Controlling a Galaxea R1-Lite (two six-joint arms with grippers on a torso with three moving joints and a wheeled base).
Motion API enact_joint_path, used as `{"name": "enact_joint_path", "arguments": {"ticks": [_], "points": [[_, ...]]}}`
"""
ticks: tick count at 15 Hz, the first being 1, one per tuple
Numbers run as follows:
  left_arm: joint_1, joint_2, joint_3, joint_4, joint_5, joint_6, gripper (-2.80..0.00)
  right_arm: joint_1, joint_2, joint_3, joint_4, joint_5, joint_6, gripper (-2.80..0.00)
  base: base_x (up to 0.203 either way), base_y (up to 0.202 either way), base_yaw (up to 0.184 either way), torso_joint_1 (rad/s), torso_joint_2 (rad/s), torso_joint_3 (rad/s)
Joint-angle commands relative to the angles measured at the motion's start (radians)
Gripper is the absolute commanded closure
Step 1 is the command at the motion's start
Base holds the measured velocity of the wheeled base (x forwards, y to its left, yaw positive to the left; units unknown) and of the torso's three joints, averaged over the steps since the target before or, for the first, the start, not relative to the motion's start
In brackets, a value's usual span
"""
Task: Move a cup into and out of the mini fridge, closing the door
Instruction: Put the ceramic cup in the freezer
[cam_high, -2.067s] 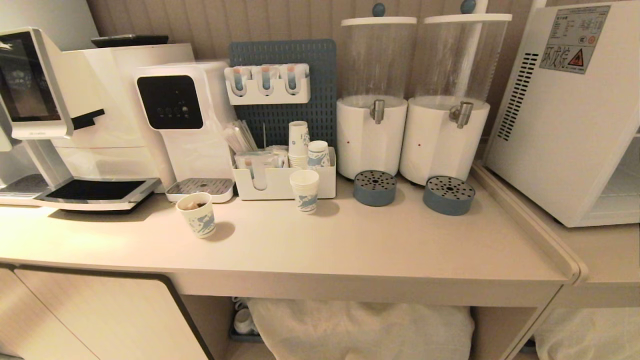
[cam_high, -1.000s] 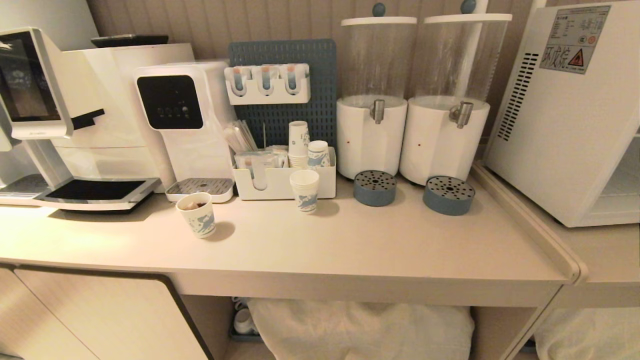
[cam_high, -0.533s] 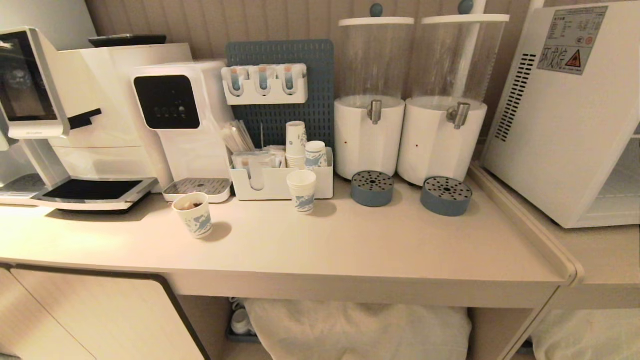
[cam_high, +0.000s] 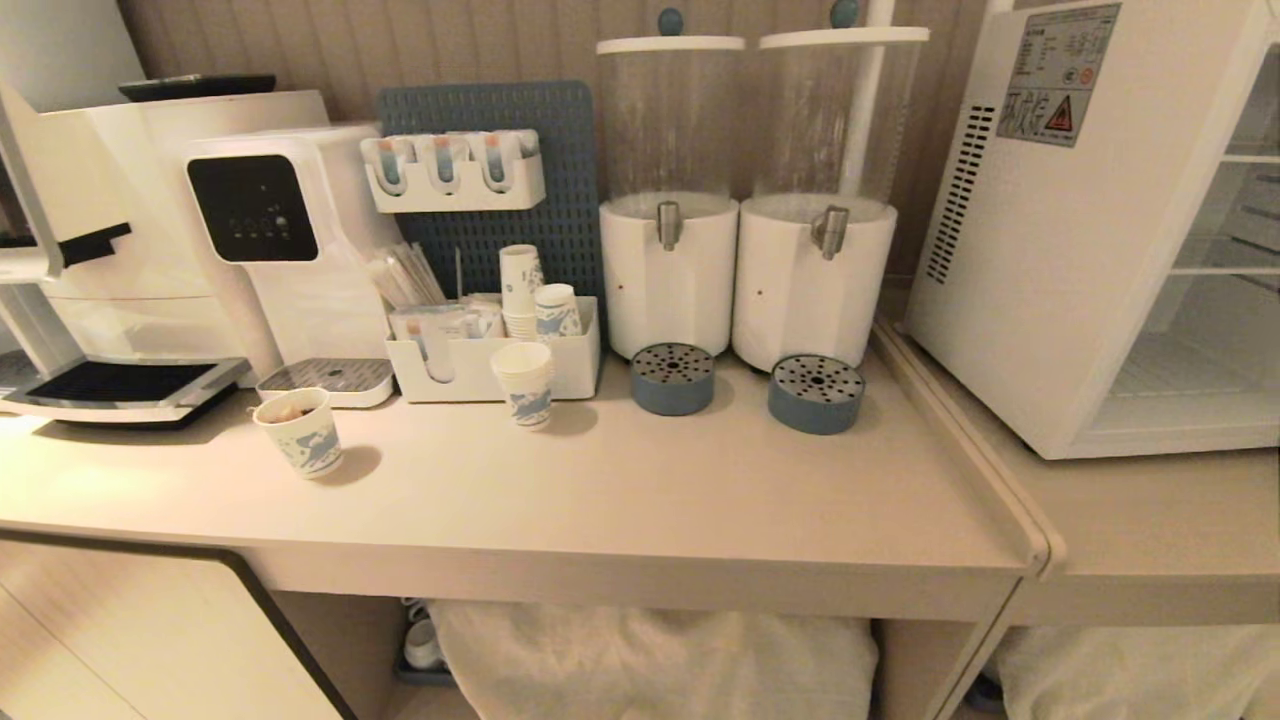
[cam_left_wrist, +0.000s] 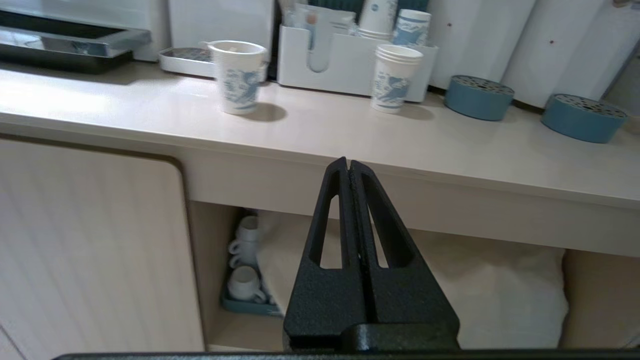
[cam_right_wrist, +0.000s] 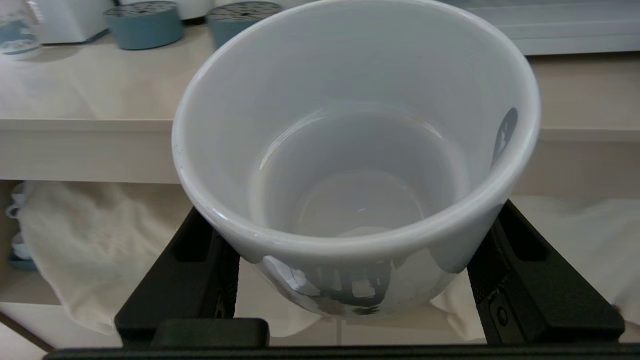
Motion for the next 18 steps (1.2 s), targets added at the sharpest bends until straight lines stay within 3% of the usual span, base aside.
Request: {"name": "enact_joint_path", "arguments": {"ticks": [1,6,18], "points": [[0.0,-0.003,0.04,-0.001,-0.001,-0.001,0.0,0.0,0.002,0.0,0.001,0.001,-0.001,0.0,0.0,-0.196,-0.002,-0.002,0.0,0.002],[0.0,-0.003,0.04,-0.001,-0.001,-0.001,0.0,0.0,0.002,0.0,0.001,0.001,-0.002,0.0,0.0,-0.153,-0.001,0.002,0.0,0.004],[0.0,-0.003,0.04,-0.001,-0.001,-0.001,0.0,-0.001,0.002,-0.002,0.004,-0.002,0.009,0.0,0.0,0.0,0.0,0.0,0.0,0.0]]}}
